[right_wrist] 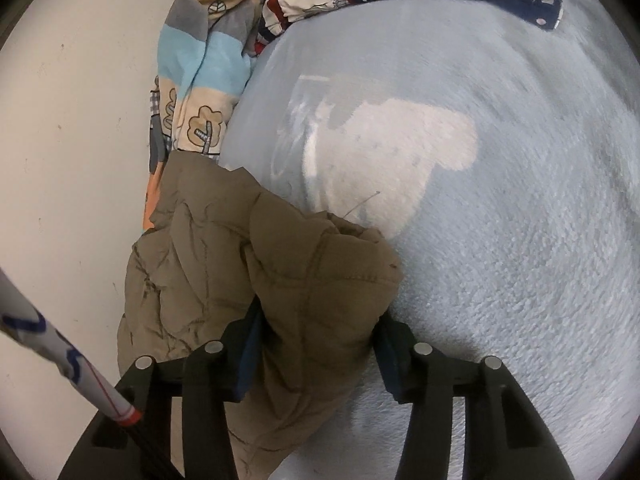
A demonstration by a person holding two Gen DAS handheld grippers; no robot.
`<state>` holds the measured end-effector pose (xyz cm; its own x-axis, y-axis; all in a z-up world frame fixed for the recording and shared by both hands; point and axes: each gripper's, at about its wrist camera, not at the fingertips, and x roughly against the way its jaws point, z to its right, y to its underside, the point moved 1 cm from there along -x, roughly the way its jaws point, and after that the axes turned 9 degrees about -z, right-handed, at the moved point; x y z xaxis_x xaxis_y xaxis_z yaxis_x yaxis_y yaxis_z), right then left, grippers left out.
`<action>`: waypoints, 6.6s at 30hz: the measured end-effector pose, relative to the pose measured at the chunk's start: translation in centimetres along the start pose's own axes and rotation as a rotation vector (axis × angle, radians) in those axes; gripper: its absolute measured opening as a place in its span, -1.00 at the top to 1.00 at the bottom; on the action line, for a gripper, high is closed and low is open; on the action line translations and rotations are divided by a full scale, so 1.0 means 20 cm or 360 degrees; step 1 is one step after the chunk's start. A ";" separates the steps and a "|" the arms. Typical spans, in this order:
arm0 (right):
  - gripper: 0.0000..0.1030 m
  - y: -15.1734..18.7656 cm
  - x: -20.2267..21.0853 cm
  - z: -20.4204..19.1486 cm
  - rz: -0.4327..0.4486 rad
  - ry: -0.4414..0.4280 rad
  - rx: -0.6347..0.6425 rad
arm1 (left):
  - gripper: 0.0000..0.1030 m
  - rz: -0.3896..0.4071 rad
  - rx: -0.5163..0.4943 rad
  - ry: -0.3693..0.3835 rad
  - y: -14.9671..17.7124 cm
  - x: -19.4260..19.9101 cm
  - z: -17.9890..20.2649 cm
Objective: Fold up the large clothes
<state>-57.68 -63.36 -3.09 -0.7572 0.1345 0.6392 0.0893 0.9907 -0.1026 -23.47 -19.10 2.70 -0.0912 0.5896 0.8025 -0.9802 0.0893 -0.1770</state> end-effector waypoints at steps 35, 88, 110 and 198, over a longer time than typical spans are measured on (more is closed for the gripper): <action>0.15 0.38 0.31 -0.07 -0.0043 0.0394 0.0028 | -0.50 0.0175 -0.0225 -0.0326 -0.22 0.26 0.04; 0.19 0.92 -0.36 -0.80 0.0058 0.0882 0.1594 | -0.76 0.0338 -0.1248 -0.0612 0.16 -0.10 0.56; 0.18 0.98 -0.37 -0.82 0.0094 0.0974 0.1675 | -0.76 0.0405 -0.1321 -0.0683 0.21 -0.10 0.58; 0.45 0.47 0.32 -0.33 0.0115 0.0374 0.0539 | 0.06 0.0077 -0.0333 -0.0083 -0.21 0.34 0.04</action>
<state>-57.40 -53.12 5.04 -0.5849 0.2435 0.7737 -0.1108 0.9209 -0.3736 -20.16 -16.13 9.37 -0.1517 0.5554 0.8176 -0.9170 0.2297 -0.3262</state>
